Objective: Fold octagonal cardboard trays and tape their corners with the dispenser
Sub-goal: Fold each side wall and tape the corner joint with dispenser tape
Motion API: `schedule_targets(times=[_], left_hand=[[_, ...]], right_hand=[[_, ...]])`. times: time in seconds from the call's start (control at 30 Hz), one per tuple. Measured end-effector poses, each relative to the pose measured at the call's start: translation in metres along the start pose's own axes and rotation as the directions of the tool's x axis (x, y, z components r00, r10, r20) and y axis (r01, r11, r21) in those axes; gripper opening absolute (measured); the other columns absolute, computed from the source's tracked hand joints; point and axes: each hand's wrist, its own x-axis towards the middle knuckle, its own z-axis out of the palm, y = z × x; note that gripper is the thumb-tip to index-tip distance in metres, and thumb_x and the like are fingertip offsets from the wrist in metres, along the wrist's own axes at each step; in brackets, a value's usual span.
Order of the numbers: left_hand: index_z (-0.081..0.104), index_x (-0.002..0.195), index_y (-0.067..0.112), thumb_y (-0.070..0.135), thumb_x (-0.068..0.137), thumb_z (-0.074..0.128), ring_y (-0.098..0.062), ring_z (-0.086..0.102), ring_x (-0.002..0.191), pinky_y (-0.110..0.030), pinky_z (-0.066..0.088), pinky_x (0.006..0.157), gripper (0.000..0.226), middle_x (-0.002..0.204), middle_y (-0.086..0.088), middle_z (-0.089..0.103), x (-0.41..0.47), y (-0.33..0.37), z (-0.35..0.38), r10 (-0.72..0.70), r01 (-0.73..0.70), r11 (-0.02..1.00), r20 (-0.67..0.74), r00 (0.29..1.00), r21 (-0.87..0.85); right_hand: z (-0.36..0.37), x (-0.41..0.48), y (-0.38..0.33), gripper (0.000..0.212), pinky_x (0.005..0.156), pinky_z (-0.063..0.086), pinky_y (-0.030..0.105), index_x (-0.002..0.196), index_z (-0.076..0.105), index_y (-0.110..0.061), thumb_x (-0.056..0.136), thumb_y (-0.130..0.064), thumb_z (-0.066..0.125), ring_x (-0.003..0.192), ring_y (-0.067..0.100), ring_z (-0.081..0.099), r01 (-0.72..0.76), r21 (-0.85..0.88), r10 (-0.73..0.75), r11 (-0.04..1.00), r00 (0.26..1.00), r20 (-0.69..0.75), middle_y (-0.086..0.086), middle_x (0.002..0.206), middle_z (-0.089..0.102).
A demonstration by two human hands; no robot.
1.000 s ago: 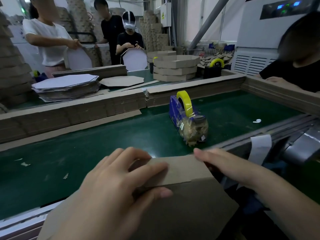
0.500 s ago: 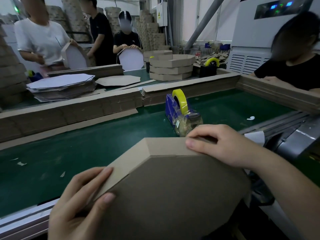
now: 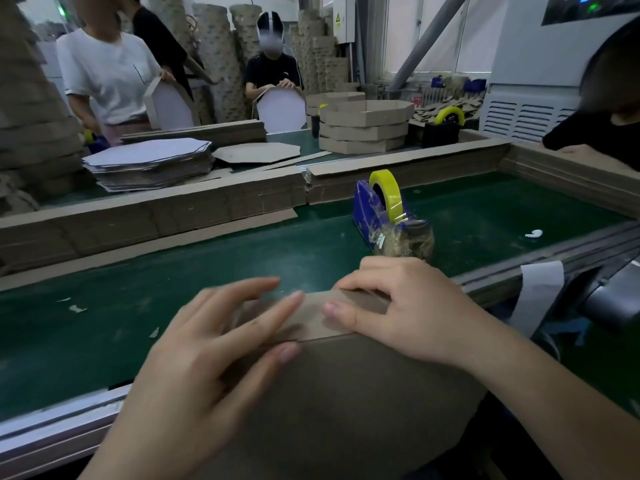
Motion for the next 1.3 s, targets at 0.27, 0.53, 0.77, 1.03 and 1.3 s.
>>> schedule_targets(times=[0.27, 0.53, 0.77, 1.03, 1.3], left_hand=[[0.068, 0.121, 0.027, 0.055, 0.09, 0.045, -0.018, 0.061, 0.098, -0.036, 0.055, 0.077, 0.047, 0.114, 0.007, 0.065, 0.028, 0.009, 0.013, 0.11, -0.116, 0.993, 0.207, 0.972, 0.018], [0.066, 0.124, 0.033, 0.056, 0.085, 0.054, -0.014, 0.061, 0.1, -0.039, 0.054, 0.078, 0.047, 0.112, 0.012, 0.061, 0.024, -0.001, 0.016, 0.036, -0.024, 0.996, 0.137, 0.99, -0.088], [0.065, 0.124, 0.035, 0.057, 0.091, 0.046, -0.012, 0.06, 0.097, -0.037, 0.053, 0.077, 0.044, 0.114, 0.014, 0.061, 0.023, -0.005, 0.015, 0.029, -0.016, 0.996, 0.156, 0.987, -0.087], [0.065, 0.123, 0.041, 0.05, 0.093, 0.042, -0.014, 0.062, 0.09, -0.039, 0.053, 0.072, 0.038, 0.111, 0.014, 0.063, 0.032, 0.003, 0.008, 0.066, -0.08, 0.996, 0.243, 0.968, 0.046], [0.061, 0.126, 0.045, 0.054, 0.093, 0.039, -0.01, 0.06, 0.095, -0.033, 0.053, 0.071, 0.041, 0.112, 0.016, 0.061, 0.038, 0.007, 0.011, 0.048, -0.056, 0.998, 0.283, 0.958, 0.019]], right_hand=[[-0.012, 0.002, 0.029, 0.028, 0.078, 0.052, 0.024, 0.105, 0.075, -0.021, 0.081, -0.035, 0.071, 0.088, 0.006, 0.068, -0.198, 0.543, 0.052, 0.816, 0.961, 0.272, -0.004, 0.095, 0.074], [-0.005, 0.002, 0.034, 0.021, 0.069, 0.052, 0.019, 0.095, 0.077, -0.021, 0.077, -0.028, 0.068, 0.084, 0.013, 0.069, -0.18, 0.727, 0.085, 0.662, 0.982, 0.167, 0.002, 0.092, 0.075], [-0.001, 0.004, 0.031, 0.025, 0.078, 0.051, 0.018, 0.099, 0.074, -0.029, 0.08, -0.042, 0.065, 0.091, 0.004, 0.067, -0.143, 0.595, 0.066, 0.791, 0.986, 0.15, -0.011, 0.095, 0.073], [0.003, 0.01, 0.033, 0.015, 0.081, 0.051, 0.036, 0.101, 0.072, -0.027, 0.09, -0.034, 0.065, 0.091, 0.018, 0.066, -0.102, 0.539, 0.026, 0.836, 0.989, 0.148, 0.0, 0.095, 0.072], [0.008, 0.009, 0.041, 0.026, 0.084, 0.05, 0.026, 0.102, 0.071, -0.025, 0.084, -0.038, 0.057, 0.095, 0.009, 0.064, -0.074, 0.578, -0.007, 0.813, 0.991, 0.137, -0.006, 0.098, 0.071]])
